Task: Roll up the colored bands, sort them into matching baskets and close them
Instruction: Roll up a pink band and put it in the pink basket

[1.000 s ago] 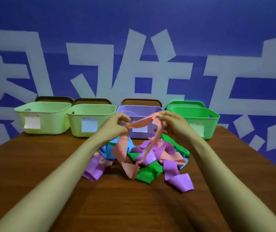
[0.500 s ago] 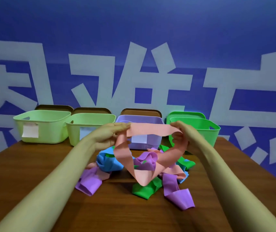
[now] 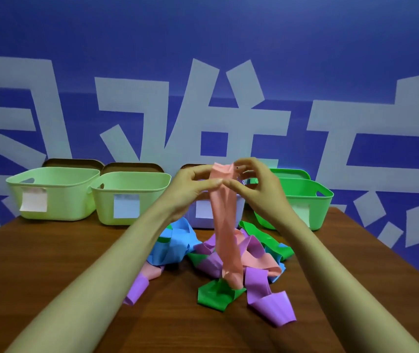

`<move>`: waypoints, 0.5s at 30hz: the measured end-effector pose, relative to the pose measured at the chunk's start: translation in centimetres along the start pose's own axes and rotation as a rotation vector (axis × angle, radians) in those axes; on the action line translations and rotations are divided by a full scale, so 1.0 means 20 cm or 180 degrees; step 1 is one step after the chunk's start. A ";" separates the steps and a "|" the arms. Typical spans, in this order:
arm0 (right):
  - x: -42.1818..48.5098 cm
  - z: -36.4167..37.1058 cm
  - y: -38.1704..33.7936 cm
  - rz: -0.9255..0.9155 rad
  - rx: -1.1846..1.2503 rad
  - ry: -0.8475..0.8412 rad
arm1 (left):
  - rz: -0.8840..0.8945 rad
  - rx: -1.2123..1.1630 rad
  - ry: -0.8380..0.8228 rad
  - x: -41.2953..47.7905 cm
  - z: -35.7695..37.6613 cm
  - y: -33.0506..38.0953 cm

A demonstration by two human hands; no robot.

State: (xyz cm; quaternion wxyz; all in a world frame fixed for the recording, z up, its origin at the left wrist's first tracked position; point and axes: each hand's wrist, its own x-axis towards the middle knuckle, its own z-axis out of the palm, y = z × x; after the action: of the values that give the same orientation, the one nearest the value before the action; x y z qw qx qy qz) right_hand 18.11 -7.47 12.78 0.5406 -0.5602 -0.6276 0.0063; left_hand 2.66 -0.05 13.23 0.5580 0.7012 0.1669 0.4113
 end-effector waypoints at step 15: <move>0.17 -0.08 -0.18 -0.0034 -0.0226 -0.0459 | 0.0526 0.0295 0.0743 0.04 -0.01 0.07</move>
State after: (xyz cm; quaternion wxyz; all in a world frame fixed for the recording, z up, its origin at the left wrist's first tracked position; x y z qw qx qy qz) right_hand 17.52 -7.27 17.94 0.4739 -0.5738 -0.6676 0.0215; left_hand 2.73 0.23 14.86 0.4661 0.6850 0.1911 0.5264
